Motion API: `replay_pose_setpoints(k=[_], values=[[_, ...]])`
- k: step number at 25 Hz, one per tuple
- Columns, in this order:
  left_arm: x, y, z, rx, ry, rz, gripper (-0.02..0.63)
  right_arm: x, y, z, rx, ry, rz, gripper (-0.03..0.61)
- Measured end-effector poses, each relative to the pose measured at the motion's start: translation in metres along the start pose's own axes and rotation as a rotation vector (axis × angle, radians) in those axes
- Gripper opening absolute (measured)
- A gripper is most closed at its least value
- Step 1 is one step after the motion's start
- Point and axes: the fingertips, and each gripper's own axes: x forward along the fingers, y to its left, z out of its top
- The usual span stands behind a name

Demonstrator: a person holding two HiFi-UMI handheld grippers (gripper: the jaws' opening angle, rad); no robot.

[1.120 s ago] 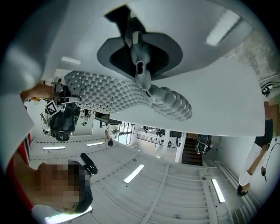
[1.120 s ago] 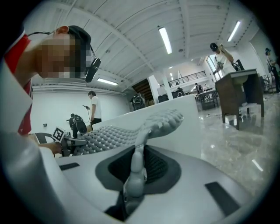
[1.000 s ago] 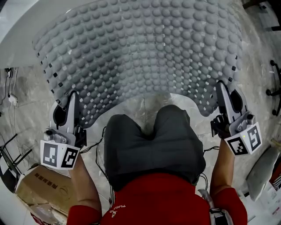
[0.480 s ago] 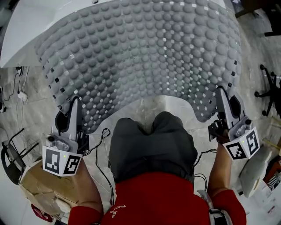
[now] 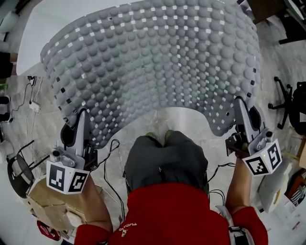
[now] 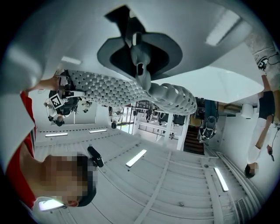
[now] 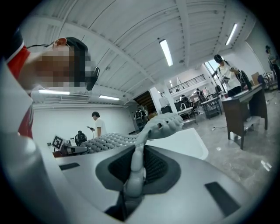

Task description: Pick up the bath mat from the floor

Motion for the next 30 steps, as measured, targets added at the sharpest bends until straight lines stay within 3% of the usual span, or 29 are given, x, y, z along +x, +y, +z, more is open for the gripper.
replay_pose_setpoints(k=[11, 30], values=[[0.000, -0.007, 0.010, 0.027, 0.023, -0.013, 0.048, -0.002, -0.003, -0.002, 0.071, -0.034, 0.024, 0.046], [0.000, -0.010, 0.015, 0.073, -0.025, -0.011, 0.048, -0.007, -0.015, -0.002, 0.101, -0.140, 0.086, 0.046]])
